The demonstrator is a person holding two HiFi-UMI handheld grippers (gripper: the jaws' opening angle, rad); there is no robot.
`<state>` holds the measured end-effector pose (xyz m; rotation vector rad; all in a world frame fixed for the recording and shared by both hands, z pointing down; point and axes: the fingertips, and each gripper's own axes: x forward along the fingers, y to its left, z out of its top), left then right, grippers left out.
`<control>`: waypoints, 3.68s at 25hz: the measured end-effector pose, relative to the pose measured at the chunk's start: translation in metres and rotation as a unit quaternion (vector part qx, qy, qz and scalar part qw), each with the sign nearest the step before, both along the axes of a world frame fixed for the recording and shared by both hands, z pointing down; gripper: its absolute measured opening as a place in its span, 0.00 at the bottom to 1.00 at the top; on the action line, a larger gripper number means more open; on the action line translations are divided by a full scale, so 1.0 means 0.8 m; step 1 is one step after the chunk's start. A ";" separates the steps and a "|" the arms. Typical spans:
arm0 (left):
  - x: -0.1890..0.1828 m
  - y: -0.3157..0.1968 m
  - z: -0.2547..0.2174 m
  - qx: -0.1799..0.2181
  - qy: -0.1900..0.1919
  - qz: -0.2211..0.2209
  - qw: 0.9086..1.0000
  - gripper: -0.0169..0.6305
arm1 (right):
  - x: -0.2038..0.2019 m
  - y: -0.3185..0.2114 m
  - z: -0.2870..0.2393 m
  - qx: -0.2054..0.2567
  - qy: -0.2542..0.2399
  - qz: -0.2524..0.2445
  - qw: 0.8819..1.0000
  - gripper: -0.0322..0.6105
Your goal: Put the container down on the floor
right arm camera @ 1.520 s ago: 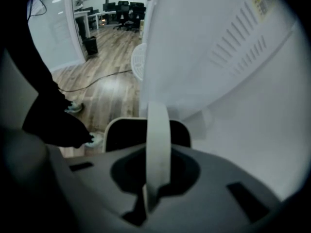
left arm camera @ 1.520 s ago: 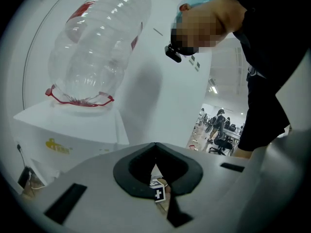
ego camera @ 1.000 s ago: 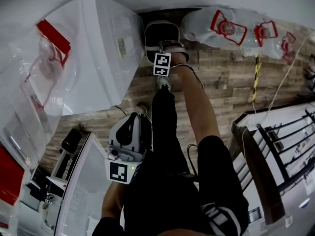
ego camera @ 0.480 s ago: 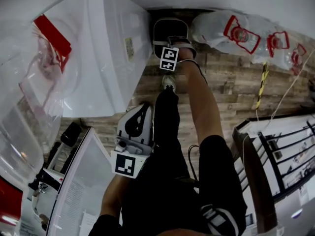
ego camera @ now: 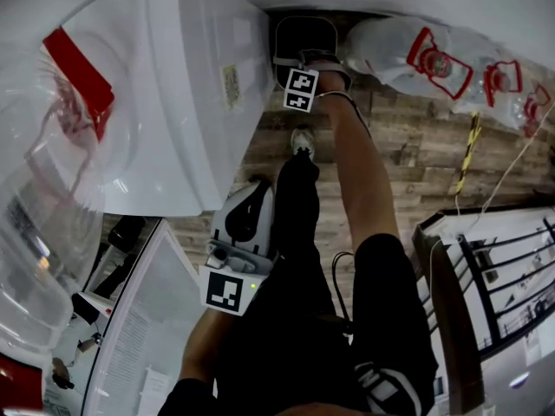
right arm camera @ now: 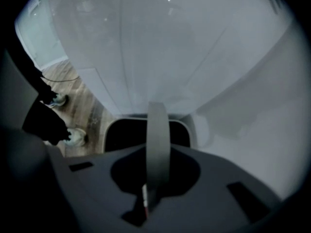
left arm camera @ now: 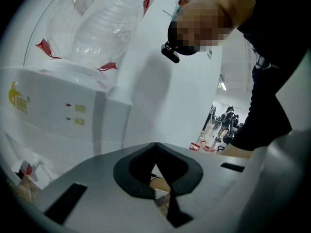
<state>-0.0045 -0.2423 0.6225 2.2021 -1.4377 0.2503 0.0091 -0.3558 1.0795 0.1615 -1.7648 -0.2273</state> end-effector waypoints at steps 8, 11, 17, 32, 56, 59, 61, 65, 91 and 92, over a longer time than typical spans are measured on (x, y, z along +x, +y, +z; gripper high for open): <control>0.004 -0.002 0.009 0.000 -0.001 0.006 1.000 0.07 | -0.013 -0.008 0.008 0.011 -0.020 0.007 1.000 0.10; 0.004 -0.004 0.009 -0.001 0.000 0.005 1.000 0.07 | -0.020 -0.009 0.008 0.019 -0.025 0.007 0.999 0.11; 0.000 -0.004 0.004 -0.001 -0.002 0.004 1.000 0.07 | -0.024 -0.010 0.001 0.021 -0.039 0.014 0.999 0.13; -0.001 0.023 -0.013 0.006 0.009 0.009 1.000 0.07 | 0.005 -0.011 -0.039 0.026 -0.041 0.030 0.998 0.25; -0.054 0.212 -0.199 0.093 0.047 0.050 0.993 0.07 | 0.068 0.179 -0.368 -0.071 -0.257 0.480 0.835 0.13; -0.058 0.233 -0.222 0.115 0.069 0.062 0.989 0.07 | 0.070 0.185 -0.452 -0.042 -0.316 0.493 0.810 0.12; -0.066 0.265 -0.241 0.121 0.072 0.071 0.988 0.07 | 0.070 0.217 -0.512 -0.011 -0.340 0.500 0.797 0.11; -0.094 0.331 -0.280 0.125 0.072 0.090 0.985 0.07 | 0.069 0.301 -0.623 0.037 -0.391 0.542 0.743 0.11; -0.140 0.428 -0.395 0.153 0.060 0.045 0.985 0.07 | 0.074 0.580 -0.924 0.109 -0.536 0.543 0.637 0.10; -0.136 0.430 -0.395 0.153 0.059 0.044 0.985 0.07 | 0.076 0.582 -0.924 0.107 -0.538 0.541 0.638 0.10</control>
